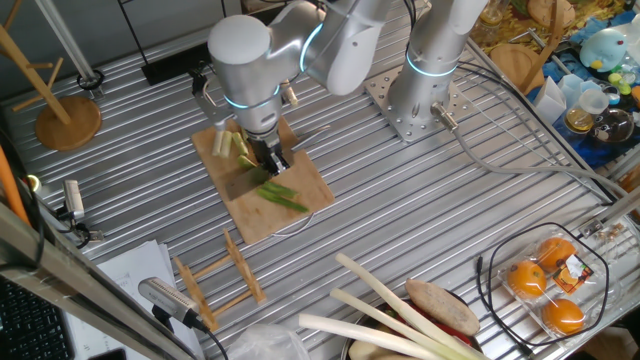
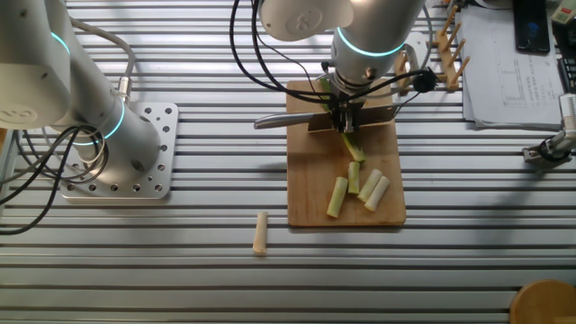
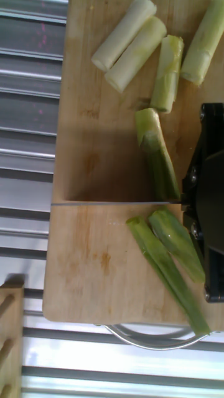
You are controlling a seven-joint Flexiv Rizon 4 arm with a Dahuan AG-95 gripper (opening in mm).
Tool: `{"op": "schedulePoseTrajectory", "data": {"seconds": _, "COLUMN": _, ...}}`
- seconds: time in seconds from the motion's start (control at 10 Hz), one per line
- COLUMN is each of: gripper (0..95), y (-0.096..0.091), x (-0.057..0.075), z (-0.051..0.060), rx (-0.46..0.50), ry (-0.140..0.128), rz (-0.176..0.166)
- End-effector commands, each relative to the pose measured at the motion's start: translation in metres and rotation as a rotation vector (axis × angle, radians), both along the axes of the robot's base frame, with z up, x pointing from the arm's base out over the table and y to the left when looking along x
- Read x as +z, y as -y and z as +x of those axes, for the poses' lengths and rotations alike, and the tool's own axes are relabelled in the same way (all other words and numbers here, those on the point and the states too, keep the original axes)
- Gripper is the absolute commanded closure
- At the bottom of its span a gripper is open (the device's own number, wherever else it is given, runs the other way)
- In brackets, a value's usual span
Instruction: Chop the scallions
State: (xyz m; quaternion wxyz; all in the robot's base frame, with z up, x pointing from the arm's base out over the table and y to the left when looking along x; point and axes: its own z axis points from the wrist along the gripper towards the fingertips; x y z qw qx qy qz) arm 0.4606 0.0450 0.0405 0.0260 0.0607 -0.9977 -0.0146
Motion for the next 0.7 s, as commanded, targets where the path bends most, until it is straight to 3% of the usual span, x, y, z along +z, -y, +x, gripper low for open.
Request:
{"op": "schedulePoseTrajectory", "data": {"seconds": 0.1, "gripper": 95.0, "y": -0.002, "x": 0.005, "z": 0.001, "rx": -0.006, "ry": -0.008, "rz": 0.007}}
{"op": "schedulePoseTrajectory", "data": {"seconds": 0.4, "gripper": 95.0, "y": -0.013, "x": 0.011, "z": 0.001, "rx": -0.026, "ry": -0.026, "rz": 0.015}}
{"op": "schedulePoseTrajectory", "data": {"seconds": 0.7, "gripper": 95.0, "y": -0.020, "x": 0.015, "z": 0.001, "rx": -0.031, "ry": -0.026, "rz": 0.006}}
